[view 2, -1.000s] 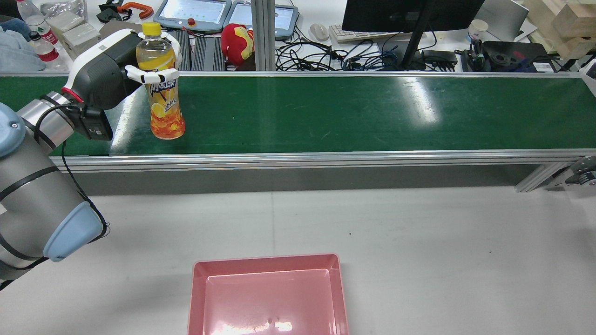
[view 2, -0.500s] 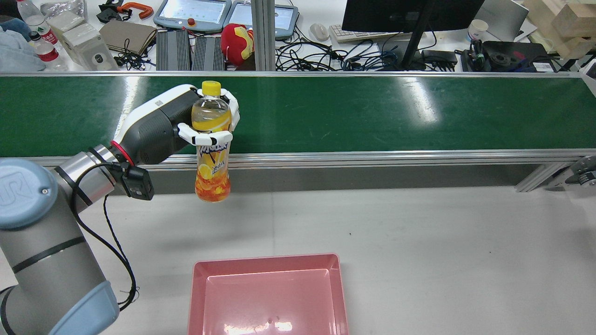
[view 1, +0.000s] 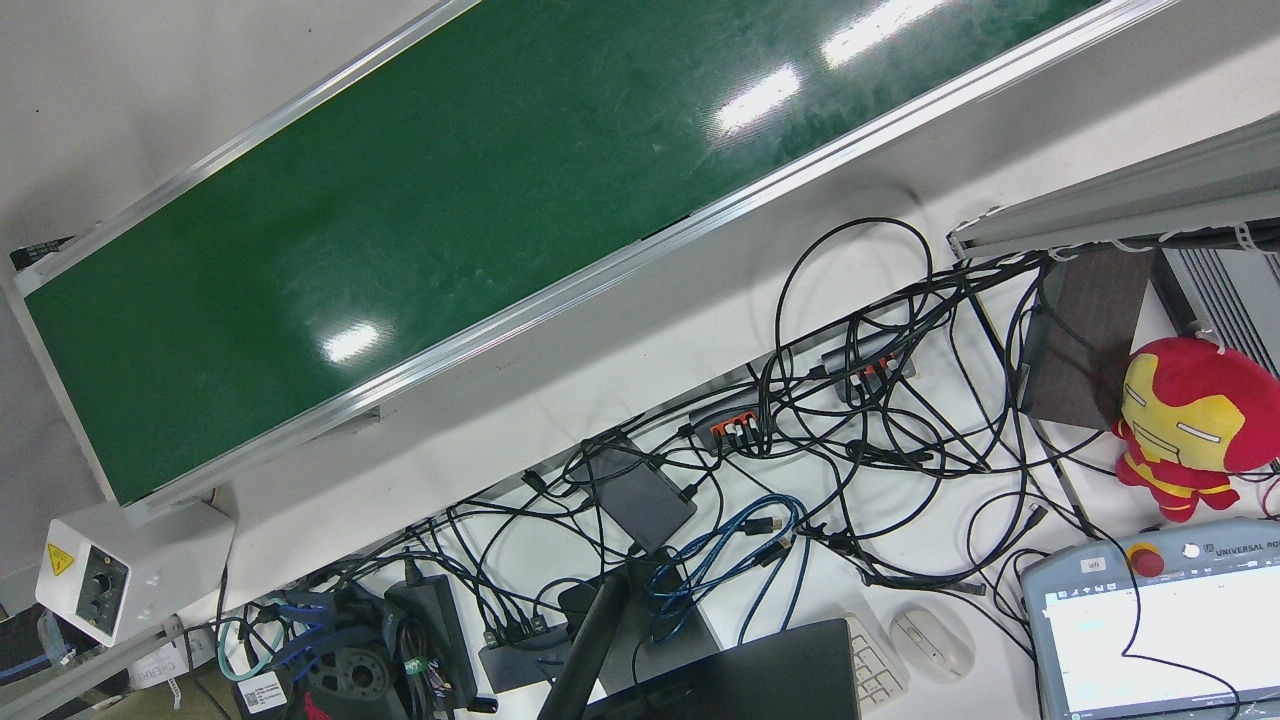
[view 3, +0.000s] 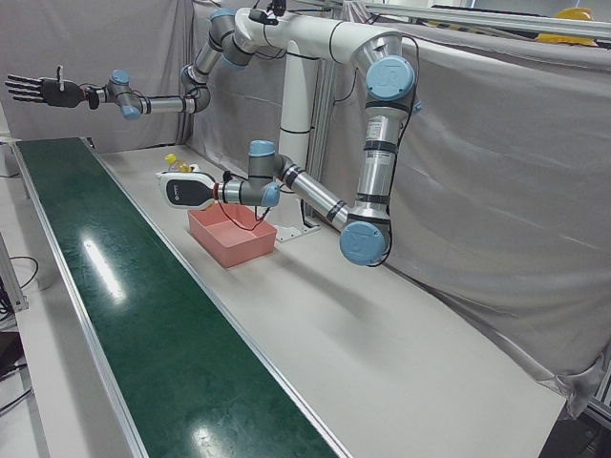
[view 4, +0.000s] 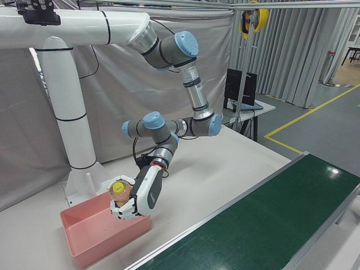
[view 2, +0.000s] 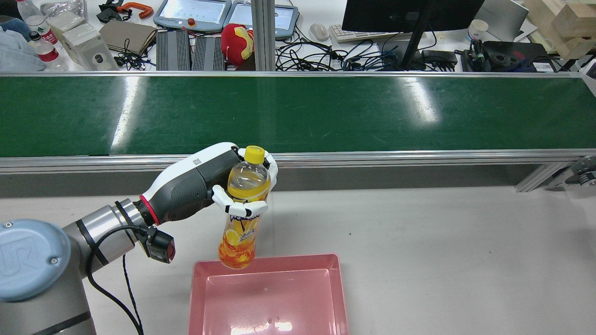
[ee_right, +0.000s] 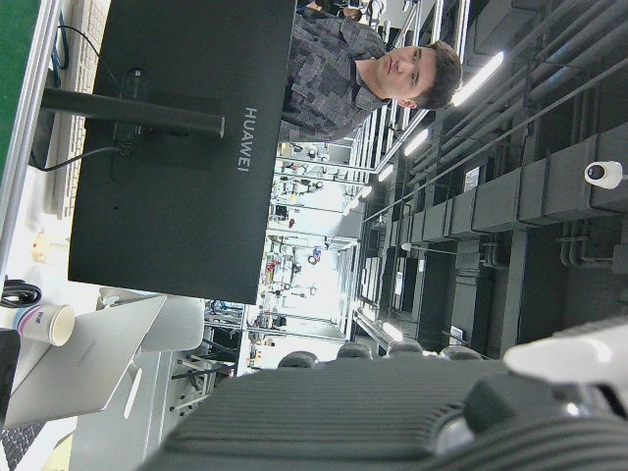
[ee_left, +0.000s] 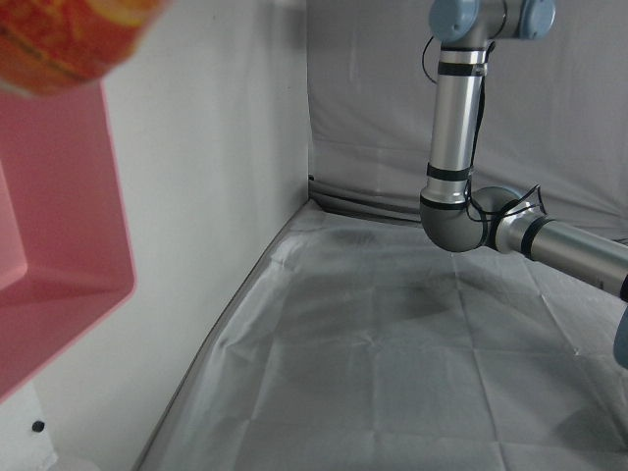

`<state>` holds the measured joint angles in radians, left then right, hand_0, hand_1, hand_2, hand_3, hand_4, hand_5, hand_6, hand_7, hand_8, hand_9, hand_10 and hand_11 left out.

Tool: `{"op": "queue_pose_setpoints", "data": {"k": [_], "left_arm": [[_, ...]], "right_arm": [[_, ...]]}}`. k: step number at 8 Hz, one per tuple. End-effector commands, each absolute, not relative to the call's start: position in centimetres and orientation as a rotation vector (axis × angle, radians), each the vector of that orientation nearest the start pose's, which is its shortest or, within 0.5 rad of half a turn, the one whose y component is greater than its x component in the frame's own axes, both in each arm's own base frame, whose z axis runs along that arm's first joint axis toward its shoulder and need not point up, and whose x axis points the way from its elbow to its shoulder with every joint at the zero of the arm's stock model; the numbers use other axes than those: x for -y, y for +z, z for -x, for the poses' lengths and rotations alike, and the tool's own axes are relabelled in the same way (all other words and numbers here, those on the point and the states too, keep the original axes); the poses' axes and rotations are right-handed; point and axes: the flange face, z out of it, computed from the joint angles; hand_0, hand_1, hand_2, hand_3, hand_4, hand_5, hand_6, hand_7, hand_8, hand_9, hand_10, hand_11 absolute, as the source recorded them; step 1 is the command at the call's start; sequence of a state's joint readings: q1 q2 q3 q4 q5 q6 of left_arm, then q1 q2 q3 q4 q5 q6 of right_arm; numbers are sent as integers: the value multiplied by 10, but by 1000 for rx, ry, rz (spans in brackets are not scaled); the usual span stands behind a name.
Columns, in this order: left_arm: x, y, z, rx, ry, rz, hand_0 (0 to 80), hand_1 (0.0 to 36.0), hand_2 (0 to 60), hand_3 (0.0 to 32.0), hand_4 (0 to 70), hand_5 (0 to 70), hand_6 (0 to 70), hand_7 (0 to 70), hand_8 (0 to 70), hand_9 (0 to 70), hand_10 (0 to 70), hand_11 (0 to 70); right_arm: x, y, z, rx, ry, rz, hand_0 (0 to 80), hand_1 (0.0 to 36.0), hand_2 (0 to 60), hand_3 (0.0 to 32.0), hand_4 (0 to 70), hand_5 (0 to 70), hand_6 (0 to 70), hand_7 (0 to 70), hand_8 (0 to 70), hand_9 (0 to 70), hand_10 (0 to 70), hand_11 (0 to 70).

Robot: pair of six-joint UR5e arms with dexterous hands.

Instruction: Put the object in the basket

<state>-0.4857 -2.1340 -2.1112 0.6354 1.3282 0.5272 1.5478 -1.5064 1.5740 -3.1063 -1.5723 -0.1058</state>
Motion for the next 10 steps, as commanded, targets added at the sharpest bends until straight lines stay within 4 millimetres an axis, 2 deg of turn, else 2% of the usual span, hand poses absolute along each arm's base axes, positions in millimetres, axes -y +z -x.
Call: {"op": "queue_pose_setpoints", "data": {"k": [1,2,3,4,5,6,7,8,9,10], "left_arm": [[328,220,-446,-2120,-1042,425,485,158,586,0,408,700,530,525,663,700,587,700],[327,224,-447,-2113,-1048,420,483,150,554,0,401,700,515,511,634,700,556,700],[324,227,-453,-2099,-1037,407,483,137,474,0,385,700,482,468,591,700,507,700],[316,231,-462,-2075,-1006,371,482,127,415,0,383,700,459,424,558,700,468,662],[317,239,-470,-2050,-1007,356,494,99,182,0,351,700,373,346,473,600,398,562],[317,242,-469,-2033,-1011,350,498,67,0,0,284,514,219,230,338,442,316,457],[317,245,-467,-2009,-1019,339,497,50,0,0,231,414,135,164,251,338,267,393],[319,245,-462,-1999,-1026,328,488,43,0,0,177,381,88,118,188,256,228,337],[320,245,-460,-1998,-1027,326,469,8,0,0,141,344,56,78,137,188,196,290],[320,245,-460,-1996,-1026,326,444,0,0,0,107,302,27,36,102,140,166,243]], "right_arm": [[531,650,-121,-2396,-2162,98,0,0,0,0,0,0,0,0,0,0,0,0],[531,651,-121,-2395,-2164,98,0,0,0,0,0,0,0,0,0,0,0,0],[531,651,-121,-2395,-2164,98,0,0,0,0,0,0,0,0,0,0,0,0],[531,651,-121,-2395,-2164,98,0,0,0,0,0,0,0,0,0,0,0,0],[531,651,-121,-2395,-2164,98,0,0,0,0,0,0,0,0,0,0,0,0],[531,651,-121,-2395,-2164,98,0,0,0,0,0,0,0,0,0,0,0,0],[531,651,-121,-2395,-2164,98,0,0,0,0,0,0,0,0,0,0,0,0],[531,650,-121,-2396,-2162,98,0,0,0,0,0,0,0,0,0,0,0,0],[531,650,-121,-2396,-2162,98,0,0,0,0,0,0,0,0,0,0,0,0],[531,650,-121,-2396,-2162,98,0,0,0,0,0,0,0,0,0,0,0,0]]}}
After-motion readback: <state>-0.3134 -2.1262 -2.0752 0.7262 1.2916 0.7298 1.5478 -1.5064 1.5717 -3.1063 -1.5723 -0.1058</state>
